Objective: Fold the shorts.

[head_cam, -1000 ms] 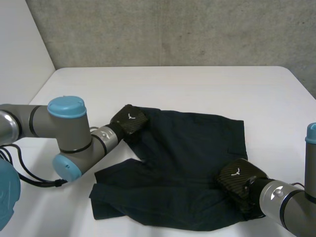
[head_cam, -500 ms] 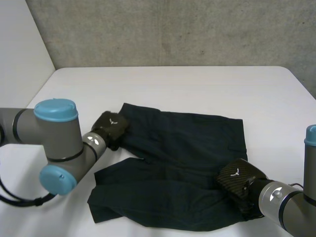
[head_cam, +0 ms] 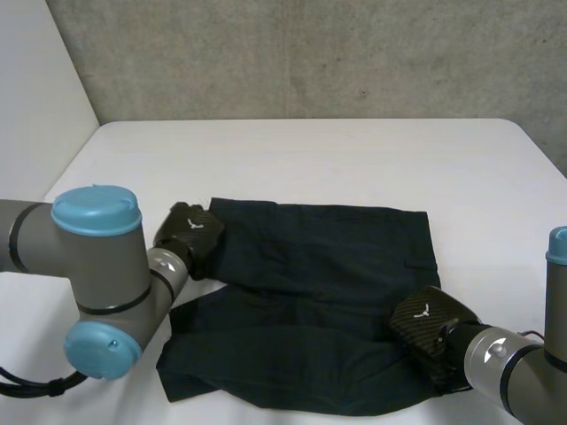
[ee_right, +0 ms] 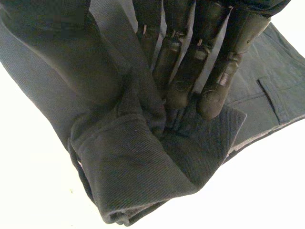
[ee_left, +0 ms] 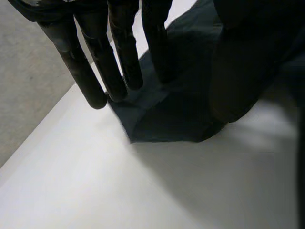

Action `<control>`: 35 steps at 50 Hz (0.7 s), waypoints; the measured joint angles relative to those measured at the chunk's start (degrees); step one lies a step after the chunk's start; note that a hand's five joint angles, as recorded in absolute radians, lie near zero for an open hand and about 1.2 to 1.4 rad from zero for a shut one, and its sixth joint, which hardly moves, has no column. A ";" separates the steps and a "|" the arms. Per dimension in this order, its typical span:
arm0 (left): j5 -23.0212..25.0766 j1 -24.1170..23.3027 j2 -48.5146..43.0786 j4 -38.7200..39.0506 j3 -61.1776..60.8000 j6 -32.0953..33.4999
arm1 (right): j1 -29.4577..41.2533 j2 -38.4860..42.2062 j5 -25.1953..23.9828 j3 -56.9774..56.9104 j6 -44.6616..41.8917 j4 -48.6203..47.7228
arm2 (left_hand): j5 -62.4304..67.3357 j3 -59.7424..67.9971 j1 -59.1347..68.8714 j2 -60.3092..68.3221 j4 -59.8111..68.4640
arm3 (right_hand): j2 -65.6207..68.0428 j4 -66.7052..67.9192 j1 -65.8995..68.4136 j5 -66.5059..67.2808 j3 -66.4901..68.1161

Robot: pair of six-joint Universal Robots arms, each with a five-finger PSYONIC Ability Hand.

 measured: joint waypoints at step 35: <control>-1.15 1.28 8.49 -0.36 -12.88 -0.09 | 0.12 -0.01 0.06 0.54 0.00 -0.89 | 5.89 5.60 2.96 5.70 5.54 | 0.00 0.00 0.00 0.00 0.00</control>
